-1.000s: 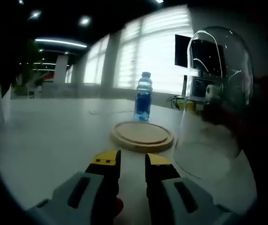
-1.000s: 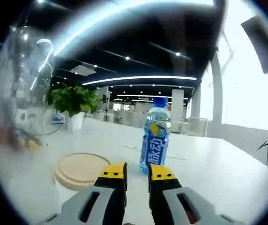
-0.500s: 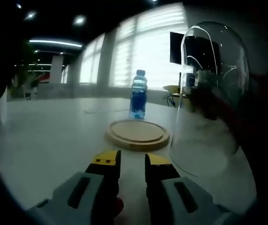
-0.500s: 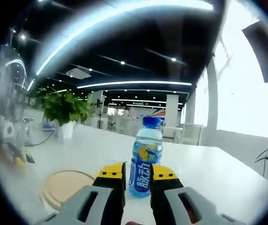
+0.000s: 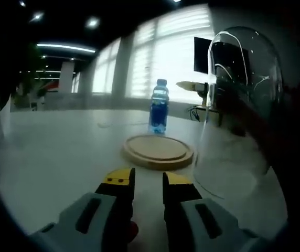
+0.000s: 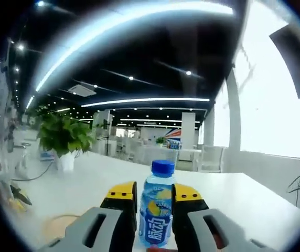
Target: Open the cover put in the Mizone put the cover back on
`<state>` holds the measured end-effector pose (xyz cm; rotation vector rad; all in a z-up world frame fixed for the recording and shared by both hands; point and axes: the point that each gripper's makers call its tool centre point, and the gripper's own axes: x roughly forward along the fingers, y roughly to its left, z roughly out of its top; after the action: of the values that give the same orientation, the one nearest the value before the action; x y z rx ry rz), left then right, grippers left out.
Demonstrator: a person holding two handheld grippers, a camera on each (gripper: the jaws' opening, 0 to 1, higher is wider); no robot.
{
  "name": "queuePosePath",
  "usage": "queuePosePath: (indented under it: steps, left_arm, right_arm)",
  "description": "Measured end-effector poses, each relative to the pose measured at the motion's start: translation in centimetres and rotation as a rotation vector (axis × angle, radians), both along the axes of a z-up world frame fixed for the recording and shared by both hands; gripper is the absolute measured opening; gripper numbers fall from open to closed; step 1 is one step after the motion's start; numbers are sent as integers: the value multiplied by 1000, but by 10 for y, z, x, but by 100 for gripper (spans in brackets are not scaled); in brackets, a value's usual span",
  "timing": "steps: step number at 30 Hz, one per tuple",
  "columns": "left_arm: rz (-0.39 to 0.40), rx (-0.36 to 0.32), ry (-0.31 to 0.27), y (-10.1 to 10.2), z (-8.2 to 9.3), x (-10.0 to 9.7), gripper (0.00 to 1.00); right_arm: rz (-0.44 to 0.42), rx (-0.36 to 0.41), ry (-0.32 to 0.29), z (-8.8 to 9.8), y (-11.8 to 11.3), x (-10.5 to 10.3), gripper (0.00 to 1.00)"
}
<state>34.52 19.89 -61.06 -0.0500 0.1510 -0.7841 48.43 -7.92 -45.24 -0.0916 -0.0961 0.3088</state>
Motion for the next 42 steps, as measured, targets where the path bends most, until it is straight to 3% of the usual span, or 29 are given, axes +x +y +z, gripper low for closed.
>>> queuePosePath:
  steps: [5,8,17,22,27,42]
  left_arm:
    - [3,-2,2,1,0,0,16]
    - [8,-9,4,1,1,0,16]
    - [3,-6,1,1,1,-1,16]
    - [-1,-6,1,1,1,-1,16]
    - [3,-11,0,2,1,0,16]
    - [2,-17,17,3,-1,1,16]
  right_arm:
    - [-21,-12,-1,4,0,18,23]
    - [-18,42,24,2,0,26,24]
    - [-67,60,5,8,-6,53,27]
    - [-56,63,-3,10,3,62,28]
    - [-64,13,-11,10,6,68,28]
    - [-29,87,3,6,12,78,30]
